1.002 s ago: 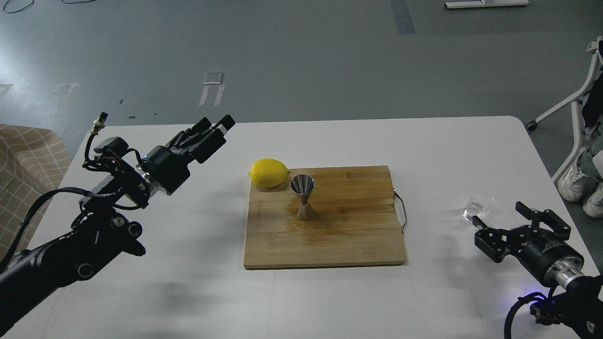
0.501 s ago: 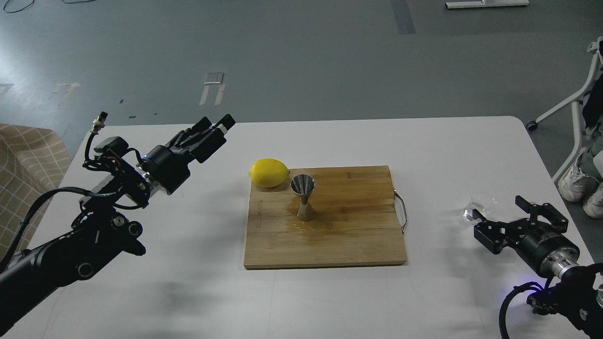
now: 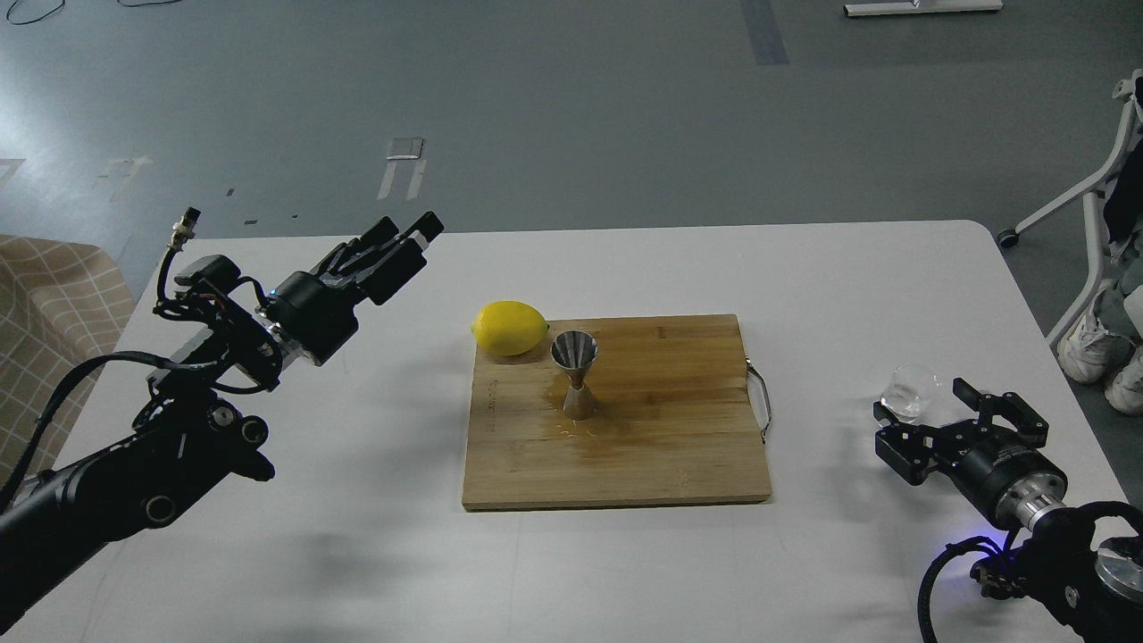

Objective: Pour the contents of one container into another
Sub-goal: 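Lower the right gripper to the clear glass cup, then close the right gripper around the clear glass cup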

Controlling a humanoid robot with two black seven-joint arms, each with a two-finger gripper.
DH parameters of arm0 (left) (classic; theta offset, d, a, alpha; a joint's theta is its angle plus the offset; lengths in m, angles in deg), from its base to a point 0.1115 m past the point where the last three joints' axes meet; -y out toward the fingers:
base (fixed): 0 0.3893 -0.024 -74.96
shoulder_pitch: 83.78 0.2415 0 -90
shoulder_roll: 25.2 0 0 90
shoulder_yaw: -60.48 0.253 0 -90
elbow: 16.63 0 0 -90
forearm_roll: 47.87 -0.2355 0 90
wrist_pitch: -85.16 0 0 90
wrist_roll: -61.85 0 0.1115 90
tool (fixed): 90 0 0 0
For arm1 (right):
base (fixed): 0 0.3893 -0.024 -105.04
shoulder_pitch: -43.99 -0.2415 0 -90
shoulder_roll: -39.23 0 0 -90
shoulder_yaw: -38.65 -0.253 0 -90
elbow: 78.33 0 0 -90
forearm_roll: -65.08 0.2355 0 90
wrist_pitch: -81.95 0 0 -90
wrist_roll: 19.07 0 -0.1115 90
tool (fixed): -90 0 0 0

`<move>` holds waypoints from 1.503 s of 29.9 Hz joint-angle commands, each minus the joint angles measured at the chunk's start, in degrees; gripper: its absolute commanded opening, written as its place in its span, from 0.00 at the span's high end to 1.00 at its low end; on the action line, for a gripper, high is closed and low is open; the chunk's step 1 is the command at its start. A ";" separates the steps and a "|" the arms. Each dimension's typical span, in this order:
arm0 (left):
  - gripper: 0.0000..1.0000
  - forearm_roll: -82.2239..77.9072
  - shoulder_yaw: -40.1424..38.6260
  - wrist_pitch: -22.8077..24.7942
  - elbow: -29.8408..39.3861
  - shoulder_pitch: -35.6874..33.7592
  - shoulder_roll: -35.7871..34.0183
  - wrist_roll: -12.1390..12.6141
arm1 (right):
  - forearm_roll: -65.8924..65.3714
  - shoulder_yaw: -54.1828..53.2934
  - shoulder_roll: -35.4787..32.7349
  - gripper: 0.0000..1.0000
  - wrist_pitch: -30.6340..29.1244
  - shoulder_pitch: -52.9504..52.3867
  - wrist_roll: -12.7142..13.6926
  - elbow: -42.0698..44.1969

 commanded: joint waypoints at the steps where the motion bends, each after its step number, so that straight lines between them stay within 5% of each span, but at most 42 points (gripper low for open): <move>1: 0.02 0.00 0.00 -0.02 0.00 0.01 -0.07 0.00 | -0.03 0.00 0.02 0.00 0.02 -0.08 -0.05 0.47; 10: 0.02 0.00 -0.79 0.07 0.00 0.01 -0.16 0.00 | -0.03 0.00 1.60 0.00 1.87 -1.40 -0.14 0.56; 16: 0.02 0.00 -0.79 -0.02 -0.17 0.01 -0.24 0.00 | -0.12 0.00 1.86 0.10 3.19 -1.67 -0.23 0.56; 20: 0.02 0.00 -0.88 -0.02 -0.17 0.01 -0.24 0.00 | -0.73 0.00 1.86 0.40 3.28 -1.58 -0.23 0.56; 35: 0.02 0.00 -0.88 -0.02 -0.17 -0.08 -0.42 0.00 | -1.87 0.00 2.30 0.40 3.28 -1.67 -0.23 1.53; 45: 0.02 0.00 -0.88 -0.02 -0.09 -0.17 -0.51 0.00 | -3.98 0.00 2.21 0.56 3.01 -1.75 -1.28 1.53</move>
